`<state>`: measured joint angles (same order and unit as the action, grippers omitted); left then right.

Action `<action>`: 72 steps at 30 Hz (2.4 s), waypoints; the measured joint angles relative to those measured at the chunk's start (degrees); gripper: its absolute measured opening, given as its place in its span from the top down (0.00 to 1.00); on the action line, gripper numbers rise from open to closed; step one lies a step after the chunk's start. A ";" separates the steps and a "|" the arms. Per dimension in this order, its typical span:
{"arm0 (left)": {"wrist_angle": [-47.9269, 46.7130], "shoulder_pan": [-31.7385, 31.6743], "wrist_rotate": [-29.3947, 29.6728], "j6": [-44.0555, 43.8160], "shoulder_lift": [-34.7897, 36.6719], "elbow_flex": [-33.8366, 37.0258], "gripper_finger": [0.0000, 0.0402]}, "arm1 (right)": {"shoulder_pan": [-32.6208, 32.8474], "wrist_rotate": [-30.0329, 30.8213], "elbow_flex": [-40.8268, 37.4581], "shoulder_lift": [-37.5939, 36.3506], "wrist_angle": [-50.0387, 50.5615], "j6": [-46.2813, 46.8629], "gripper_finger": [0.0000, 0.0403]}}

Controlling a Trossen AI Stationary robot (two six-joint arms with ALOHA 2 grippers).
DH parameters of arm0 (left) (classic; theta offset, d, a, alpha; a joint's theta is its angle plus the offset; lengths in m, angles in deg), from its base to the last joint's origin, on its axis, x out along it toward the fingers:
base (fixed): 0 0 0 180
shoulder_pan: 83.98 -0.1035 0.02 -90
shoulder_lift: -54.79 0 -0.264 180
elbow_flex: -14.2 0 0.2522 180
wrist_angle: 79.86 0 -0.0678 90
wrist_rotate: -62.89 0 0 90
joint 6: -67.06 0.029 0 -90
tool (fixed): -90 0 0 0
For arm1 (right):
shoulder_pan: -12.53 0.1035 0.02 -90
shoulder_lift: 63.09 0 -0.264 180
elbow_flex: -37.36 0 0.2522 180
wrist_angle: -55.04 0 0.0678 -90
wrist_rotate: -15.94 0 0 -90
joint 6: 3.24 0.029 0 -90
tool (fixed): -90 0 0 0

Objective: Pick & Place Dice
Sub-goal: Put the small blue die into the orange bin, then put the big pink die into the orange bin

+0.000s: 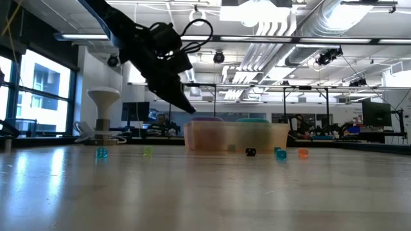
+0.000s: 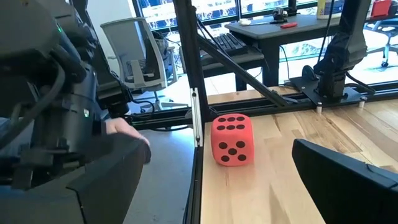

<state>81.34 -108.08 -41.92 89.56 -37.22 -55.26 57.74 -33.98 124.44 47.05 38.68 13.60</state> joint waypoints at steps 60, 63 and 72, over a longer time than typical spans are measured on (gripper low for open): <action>14.11 2.92 5.96 -10.98 -4.55 -0.09 0.54 | -0.35 -0.18 0.00 0.00 1.22 1.23 0.01; 14.57 2.21 6.19 -11.66 -5.99 -0.07 0.54 | -0.37 -0.17 0.00 0.00 1.24 1.00 0.01; 15.19 -1.43 12.69 -17.50 -6.81 -0.11 0.54 | -0.37 -0.17 0.00 0.00 1.33 0.95 0.01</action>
<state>96.53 -109.52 -29.23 72.07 -44.03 -55.37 57.37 -34.16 124.44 47.05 40.00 14.54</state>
